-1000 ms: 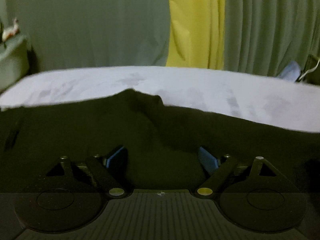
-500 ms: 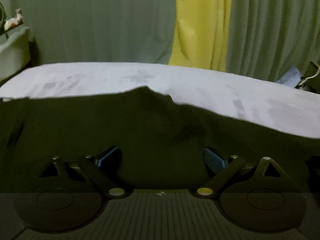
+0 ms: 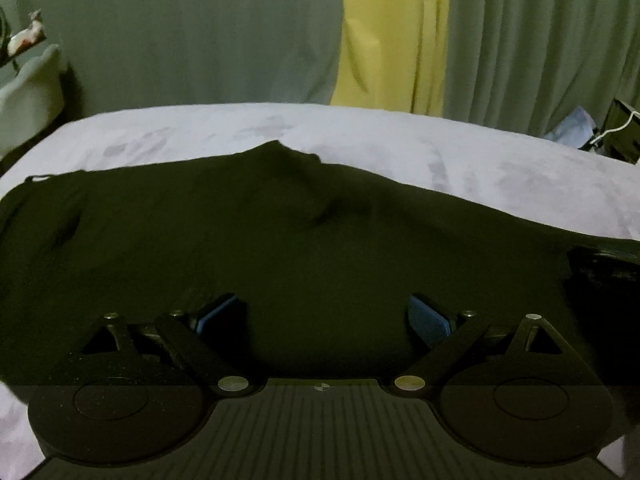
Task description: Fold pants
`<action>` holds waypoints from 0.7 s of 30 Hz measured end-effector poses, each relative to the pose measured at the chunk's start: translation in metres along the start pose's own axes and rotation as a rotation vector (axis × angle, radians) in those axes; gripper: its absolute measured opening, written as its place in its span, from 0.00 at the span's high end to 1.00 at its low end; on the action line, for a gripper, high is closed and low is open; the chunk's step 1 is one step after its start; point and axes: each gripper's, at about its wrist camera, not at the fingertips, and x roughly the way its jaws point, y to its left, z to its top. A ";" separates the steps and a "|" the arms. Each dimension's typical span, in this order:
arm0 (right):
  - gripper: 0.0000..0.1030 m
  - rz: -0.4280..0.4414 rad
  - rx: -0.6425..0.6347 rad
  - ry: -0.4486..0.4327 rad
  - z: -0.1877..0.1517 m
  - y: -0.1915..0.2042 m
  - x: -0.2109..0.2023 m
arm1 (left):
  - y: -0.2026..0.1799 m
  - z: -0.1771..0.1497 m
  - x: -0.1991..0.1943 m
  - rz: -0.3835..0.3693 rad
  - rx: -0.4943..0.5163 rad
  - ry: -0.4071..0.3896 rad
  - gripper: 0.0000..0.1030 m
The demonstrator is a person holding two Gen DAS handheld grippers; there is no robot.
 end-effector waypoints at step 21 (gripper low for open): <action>0.50 0.169 0.560 0.102 -0.057 -0.161 -0.058 | -0.045 -0.019 0.005 0.005 0.002 0.106 0.07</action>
